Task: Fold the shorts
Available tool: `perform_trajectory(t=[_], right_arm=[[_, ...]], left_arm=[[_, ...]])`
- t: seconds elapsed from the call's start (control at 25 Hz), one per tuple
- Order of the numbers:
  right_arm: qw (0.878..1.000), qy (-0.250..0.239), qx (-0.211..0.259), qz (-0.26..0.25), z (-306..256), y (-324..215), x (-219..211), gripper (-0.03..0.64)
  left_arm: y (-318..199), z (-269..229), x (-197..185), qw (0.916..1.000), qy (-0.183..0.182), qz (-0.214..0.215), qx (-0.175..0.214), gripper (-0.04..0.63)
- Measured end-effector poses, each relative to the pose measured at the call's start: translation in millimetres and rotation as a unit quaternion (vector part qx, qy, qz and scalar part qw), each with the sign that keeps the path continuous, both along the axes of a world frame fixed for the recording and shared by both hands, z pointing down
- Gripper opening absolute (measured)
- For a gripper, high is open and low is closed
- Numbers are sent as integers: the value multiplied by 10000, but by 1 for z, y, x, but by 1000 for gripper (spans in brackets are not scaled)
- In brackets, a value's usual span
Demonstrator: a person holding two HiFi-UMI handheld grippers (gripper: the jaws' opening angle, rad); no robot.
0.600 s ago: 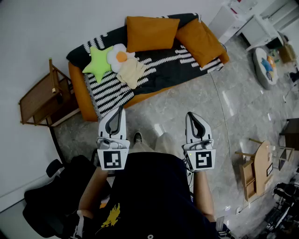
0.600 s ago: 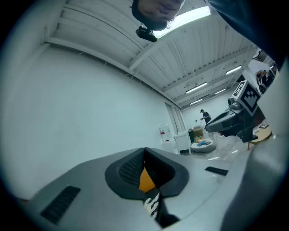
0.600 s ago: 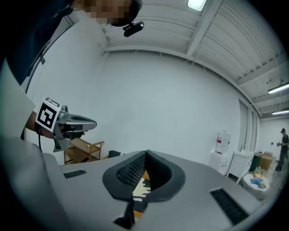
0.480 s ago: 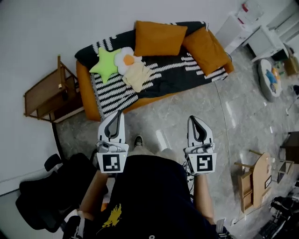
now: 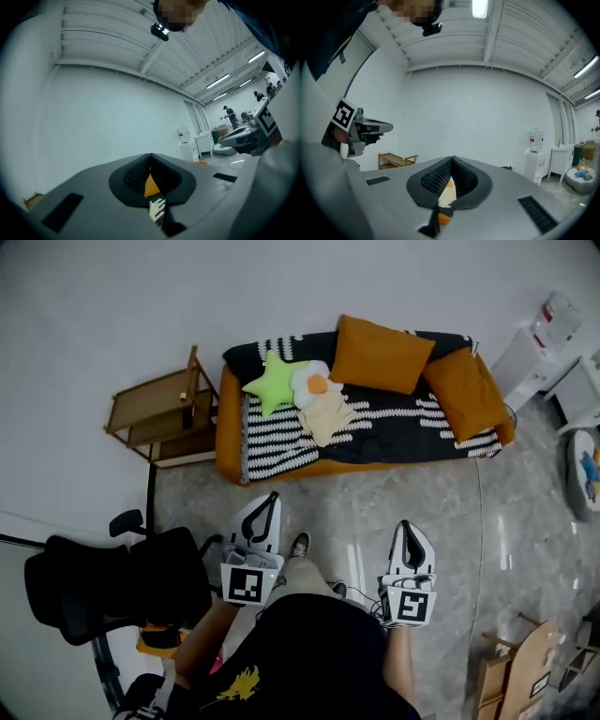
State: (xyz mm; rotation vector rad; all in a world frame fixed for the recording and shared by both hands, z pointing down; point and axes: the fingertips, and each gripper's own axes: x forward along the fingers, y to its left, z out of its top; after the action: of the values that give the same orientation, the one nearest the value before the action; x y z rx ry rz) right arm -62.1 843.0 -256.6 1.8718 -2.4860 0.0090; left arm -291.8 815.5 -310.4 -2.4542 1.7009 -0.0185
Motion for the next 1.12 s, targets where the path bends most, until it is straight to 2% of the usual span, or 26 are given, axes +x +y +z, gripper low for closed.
perform_trajectory(t=[0.12, 0.32, 0.64, 0.72, 0.88, 1.12], right_arm=[[9995, 203, 169, -167, 3, 17, 7, 15], [9980, -77, 595, -182, -23, 51, 24, 18], [9963, -111, 830, -203, -30, 73, 32, 18], [9957, -133, 897, -211, -36, 78, 33, 66], [9950, -174, 971, -170, -43, 83, 39, 89], [9952, -202, 929, -226, -39, 88, 34, 165]], left_arm=[[28, 5, 20, 9999, -129, 60, -7, 15], [64, 2, 47, 9999, -110, 101, 83, 26], [94, -2, 53, 9993, -326, 109, 136, 82], [97, 2, 50, 9995, -305, 53, 60, 98], [100, 1, 51, 9995, -304, 29, 15, 150], [107, 8, 62, 9975, -643, 270, 105, 263]])
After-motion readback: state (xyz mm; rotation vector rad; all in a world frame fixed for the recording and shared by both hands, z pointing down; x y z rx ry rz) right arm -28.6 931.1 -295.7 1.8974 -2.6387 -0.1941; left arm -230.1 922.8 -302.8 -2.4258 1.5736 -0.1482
